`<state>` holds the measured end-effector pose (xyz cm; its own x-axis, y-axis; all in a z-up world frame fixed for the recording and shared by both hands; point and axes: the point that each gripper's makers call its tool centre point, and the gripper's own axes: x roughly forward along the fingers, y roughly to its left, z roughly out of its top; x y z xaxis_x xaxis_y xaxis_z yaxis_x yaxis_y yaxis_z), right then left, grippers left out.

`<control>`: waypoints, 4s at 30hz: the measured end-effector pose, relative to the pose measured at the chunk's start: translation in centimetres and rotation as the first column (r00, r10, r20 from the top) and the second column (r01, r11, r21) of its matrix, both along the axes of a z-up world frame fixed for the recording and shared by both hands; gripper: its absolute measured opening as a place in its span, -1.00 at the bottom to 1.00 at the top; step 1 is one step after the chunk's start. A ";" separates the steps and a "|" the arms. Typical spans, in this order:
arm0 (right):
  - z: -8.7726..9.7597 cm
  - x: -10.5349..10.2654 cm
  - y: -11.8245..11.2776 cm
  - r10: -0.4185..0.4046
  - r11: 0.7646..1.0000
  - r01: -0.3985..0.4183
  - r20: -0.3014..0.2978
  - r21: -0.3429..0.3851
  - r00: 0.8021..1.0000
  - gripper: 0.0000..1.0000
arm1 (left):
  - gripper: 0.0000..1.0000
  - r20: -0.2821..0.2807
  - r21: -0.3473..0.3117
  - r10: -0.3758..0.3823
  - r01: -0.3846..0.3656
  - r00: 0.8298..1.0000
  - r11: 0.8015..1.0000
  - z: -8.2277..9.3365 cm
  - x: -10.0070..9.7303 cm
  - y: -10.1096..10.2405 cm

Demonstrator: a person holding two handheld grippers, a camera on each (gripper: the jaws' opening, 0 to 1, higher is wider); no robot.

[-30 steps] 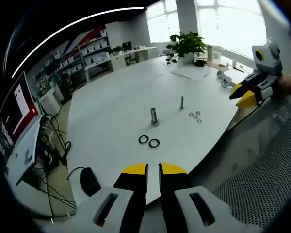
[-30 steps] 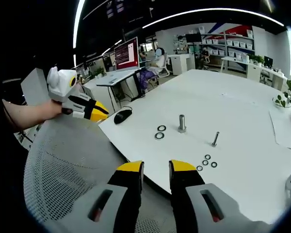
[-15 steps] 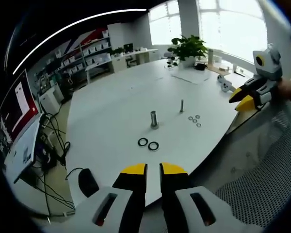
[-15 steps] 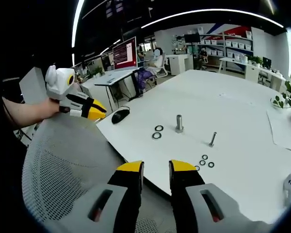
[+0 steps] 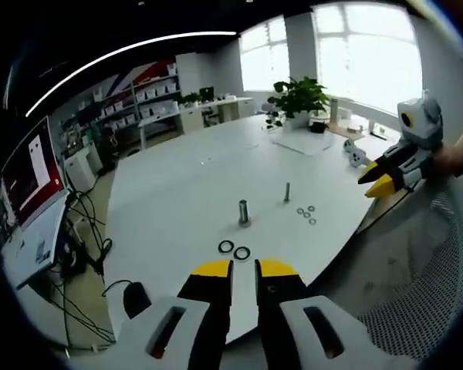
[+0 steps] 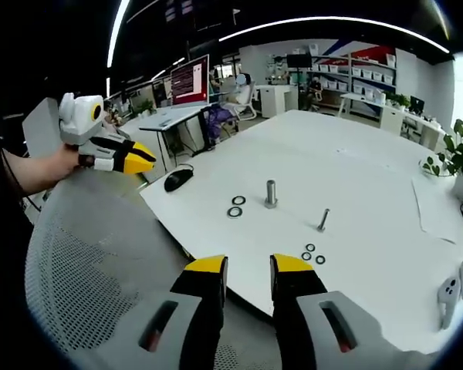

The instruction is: Place the washer onto the threaded stud by aligning its center hole with the stud, sliding it down to the base, and recovering from edge contact or off-axis alignment until the washer reaches the visible bottom stop.

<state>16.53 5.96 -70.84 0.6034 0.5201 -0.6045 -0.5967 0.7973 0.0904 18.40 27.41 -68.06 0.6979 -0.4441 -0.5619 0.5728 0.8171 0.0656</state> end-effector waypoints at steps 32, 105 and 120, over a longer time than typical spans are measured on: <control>-0.5 1.3 -3.8 -0.152 0.976 0.155 0.032 -0.153 0.988 -0.42 | -0.66 -0.095 -0.209 -0.026 0.006 0.995 0.978 0.1 0.2 0.1; 0.5 1.3 -2.8 -0.152 0.988 0.153 0.032 -0.007 0.988 -0.39 | -0.57 -0.173 -0.023 0.110 -0.115 0.979 0.993 -2.9 0.7 3.0; 0.2 1.1 -2.5 -0.140 0.990 0.141 0.017 -0.021 0.990 -0.39 | -0.56 -0.180 -0.062 0.133 -0.146 0.975 0.987 -2.6 0.9 3.3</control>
<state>17.59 3.45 -70.68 0.6793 0.4163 -0.6044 -0.4798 0.8751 0.0636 19.28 30.69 -70.63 0.6497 -0.3941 -0.6500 0.4499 0.8886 -0.0891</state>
